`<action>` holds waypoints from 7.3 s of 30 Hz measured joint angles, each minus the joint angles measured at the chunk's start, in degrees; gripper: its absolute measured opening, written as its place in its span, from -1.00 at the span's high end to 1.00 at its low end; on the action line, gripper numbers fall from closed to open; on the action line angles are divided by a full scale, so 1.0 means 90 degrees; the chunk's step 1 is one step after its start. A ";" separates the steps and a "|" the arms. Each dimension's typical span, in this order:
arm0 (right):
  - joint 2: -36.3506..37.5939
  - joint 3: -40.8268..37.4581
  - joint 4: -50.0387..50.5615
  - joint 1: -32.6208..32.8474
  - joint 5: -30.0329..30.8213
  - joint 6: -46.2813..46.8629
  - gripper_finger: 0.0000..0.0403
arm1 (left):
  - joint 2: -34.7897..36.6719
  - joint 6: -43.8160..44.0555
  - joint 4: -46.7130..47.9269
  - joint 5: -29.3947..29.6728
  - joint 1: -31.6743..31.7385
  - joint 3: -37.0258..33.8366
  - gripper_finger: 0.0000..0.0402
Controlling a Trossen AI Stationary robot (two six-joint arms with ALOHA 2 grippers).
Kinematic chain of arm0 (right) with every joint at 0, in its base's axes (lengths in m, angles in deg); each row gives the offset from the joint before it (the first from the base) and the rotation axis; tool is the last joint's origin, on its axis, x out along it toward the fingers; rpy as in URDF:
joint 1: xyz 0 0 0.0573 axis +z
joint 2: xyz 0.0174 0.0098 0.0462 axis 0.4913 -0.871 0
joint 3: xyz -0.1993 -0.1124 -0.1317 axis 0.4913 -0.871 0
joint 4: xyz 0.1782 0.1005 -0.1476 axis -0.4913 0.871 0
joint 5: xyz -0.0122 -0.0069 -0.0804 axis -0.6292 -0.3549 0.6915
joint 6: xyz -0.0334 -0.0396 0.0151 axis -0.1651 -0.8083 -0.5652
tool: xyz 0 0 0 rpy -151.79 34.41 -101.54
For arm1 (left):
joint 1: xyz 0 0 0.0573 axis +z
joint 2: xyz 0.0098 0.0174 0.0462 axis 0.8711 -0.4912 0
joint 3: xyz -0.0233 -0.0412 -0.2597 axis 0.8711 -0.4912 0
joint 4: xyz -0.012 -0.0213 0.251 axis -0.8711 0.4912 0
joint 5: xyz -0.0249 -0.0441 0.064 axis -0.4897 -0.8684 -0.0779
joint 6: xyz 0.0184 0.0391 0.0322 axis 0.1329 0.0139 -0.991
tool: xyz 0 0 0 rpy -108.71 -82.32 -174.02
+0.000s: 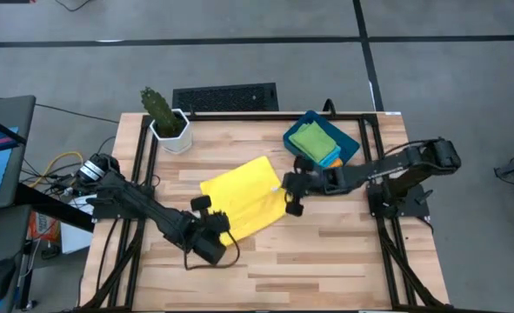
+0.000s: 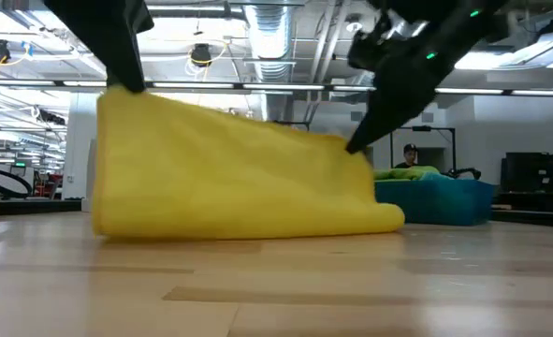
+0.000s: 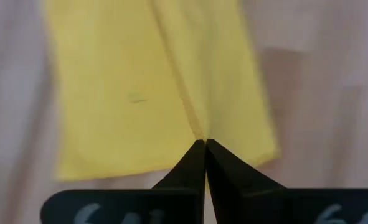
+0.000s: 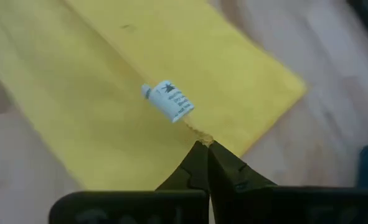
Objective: Fold microfiber towels
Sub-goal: Fold the yellow microfiber towel
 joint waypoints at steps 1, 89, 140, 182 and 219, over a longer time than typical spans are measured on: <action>-0.0008 0.0003 -0.0045 -0.0166 -0.0051 -0.0151 0.91 | 0.0000 0.0037 0.0225 0.0138 0.0062 0.0000 1.00; -0.0919 0.0270 -0.1668 -0.3003 -0.2005 -0.1953 0.72 | 0.0464 -0.0497 0.0062 0.0566 0.1859 -0.2230 0.67; -0.2575 0.2101 0.2436 -0.2795 -0.5258 -0.2912 0.42 | 0.0461 -0.1318 -0.0432 0.1114 0.2072 -0.2674 -0.01; -0.1183 0.0931 0.0587 -0.1967 -0.2438 -0.2758 0.20 | 0.0464 -0.2153 -0.3937 0.0237 0.1365 -0.2929 -0.01; -0.2158 0.0970 0.0659 -0.1854 -0.2814 -0.2906 0.32 | 0.0466 -0.1226 -0.3996 0.0345 0.1131 -0.3325 -0.01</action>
